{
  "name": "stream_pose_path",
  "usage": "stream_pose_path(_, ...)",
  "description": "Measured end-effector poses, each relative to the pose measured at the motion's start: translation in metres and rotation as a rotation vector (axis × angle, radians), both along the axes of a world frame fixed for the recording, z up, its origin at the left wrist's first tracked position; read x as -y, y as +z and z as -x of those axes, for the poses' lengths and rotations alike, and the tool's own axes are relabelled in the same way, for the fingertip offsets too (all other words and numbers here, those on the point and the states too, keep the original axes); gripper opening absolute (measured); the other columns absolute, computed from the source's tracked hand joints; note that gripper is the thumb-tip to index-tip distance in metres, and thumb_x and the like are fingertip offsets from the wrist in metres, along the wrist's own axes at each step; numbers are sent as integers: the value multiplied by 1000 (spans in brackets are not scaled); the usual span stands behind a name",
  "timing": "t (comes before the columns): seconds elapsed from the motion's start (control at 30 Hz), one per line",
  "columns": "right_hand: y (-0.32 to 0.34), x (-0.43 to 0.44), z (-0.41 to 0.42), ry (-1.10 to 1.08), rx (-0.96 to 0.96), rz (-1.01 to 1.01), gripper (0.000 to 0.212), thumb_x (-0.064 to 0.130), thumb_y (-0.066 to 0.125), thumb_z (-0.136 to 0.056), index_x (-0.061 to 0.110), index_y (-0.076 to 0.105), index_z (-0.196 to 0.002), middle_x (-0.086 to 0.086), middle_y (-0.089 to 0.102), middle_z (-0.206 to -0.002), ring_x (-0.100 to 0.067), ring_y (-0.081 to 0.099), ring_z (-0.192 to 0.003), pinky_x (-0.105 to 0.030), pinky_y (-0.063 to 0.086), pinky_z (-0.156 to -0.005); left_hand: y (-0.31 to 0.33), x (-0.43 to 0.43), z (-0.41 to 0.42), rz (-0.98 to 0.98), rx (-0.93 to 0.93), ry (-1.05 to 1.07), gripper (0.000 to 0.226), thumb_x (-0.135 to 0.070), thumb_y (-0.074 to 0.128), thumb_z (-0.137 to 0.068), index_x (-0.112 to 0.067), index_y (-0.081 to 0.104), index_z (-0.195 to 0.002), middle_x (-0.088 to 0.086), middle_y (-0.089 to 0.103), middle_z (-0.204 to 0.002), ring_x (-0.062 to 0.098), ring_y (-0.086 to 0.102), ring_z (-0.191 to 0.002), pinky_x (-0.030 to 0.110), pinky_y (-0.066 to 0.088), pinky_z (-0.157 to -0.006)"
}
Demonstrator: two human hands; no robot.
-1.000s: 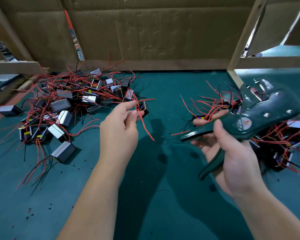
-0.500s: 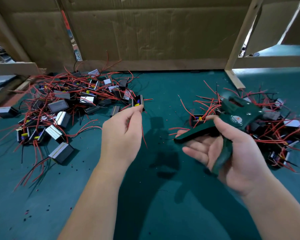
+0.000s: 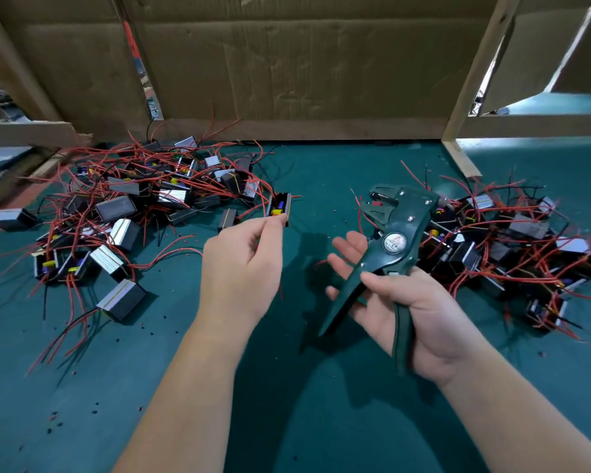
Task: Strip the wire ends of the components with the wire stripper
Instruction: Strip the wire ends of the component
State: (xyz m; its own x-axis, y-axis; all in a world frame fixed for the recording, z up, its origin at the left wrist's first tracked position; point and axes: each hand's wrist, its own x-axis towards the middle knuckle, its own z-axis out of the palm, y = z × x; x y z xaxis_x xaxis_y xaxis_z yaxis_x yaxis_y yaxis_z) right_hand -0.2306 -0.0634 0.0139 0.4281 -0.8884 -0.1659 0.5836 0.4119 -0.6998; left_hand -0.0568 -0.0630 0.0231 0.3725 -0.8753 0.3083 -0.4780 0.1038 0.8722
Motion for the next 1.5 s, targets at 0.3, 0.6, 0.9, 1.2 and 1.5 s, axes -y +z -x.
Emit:
stream_pose_path(0.3,-10,20,6,-294,-87,-53,16,-10,53,-79,4,53,-87,-20,52,-78,-30,57,-69,-29,49,-78,-1,-1,-2,20,36,-28,24,-39,44,-86,-28,55,-68,-5,48,-69,9,39,-65,25,31,-60)
stream_pose_path(0.6,-1,16,16,-154,-57,-32,44,-9,41,-69,-4,60,-109,-22,65,-106,-33,70,-85,-39,59,-76,-6,-1,3,67,88,-111,30,-46,47,-85,-28,63,-66,-3,39,-51,7,30,-50,26,24,-49)
stream_pose_path(0.9,6,7,14,93,33,-6,70,-1,53,-54,-2,58,-123,-30,58,-120,-37,64,-89,-44,58,-77,2,-16,16,-107,-59,-608,22,-26,57,-83,-19,77,-92,-3,75,-80,10,70,-80,28,54,-81)
stream_pose_path(1.2,8,-4,13,306,68,69,81,0,72,-41,-7,60,-121,-35,58,-117,-34,65,-72,-47,55,-74,6,0,7,-74,-388,-259,6,-22,60,-91,-22,62,-86,-4,72,-75,5,64,-70,15,48,-60)
stream_pose_path(1.5,6,-10,5,403,107,83,70,-3,50,-55,-2,60,-124,-27,64,-80,-34,65,-75,-46,54,-78,5,1,11,5,-491,-351,18,-14,54,-95,-15,61,-79,-5,71,-79,5,64,-79,17,47,-73)
